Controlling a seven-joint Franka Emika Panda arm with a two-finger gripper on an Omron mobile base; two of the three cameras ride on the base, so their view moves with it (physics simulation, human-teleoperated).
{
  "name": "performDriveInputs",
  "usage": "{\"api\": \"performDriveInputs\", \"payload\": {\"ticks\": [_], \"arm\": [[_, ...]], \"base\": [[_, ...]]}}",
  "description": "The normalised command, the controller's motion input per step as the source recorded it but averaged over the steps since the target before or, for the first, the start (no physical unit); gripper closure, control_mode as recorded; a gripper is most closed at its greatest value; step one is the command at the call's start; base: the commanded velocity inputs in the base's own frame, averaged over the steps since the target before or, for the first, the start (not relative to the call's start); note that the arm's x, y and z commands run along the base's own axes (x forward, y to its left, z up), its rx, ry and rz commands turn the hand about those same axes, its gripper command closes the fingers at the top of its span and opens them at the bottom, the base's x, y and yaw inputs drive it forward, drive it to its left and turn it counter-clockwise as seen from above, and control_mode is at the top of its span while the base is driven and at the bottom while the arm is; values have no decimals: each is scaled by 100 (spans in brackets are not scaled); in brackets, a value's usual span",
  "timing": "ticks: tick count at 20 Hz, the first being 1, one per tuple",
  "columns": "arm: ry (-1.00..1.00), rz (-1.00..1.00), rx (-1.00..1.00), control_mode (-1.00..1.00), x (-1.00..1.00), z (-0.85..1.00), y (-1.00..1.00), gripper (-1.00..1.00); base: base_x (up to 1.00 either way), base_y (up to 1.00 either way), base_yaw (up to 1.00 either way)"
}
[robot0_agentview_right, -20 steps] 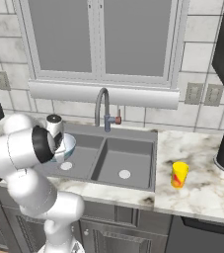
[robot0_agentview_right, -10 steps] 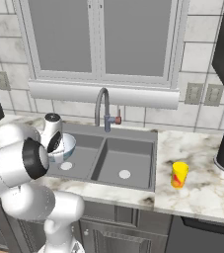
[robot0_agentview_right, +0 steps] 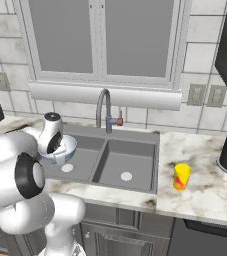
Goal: Remove the banana and apple from the sink. Then move the bowl and cup from the counter to the sink for washing.
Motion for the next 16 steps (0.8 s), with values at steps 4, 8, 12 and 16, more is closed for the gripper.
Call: {"api": "performDriveInputs", "payload": {"ticks": [4,8,12,16], "arm": [[0,12,-4,-100,-16,19,-5,-100],[0,14,-4,-100,-20,18,-8,-100],[0,9,-5,-100,-23,16,-11,-100],[0,8,-8,-100,-23,15,-13,-100]], "base": [[0,0,0],[0,0,0],[0,0,0],[0,0,0]]}}
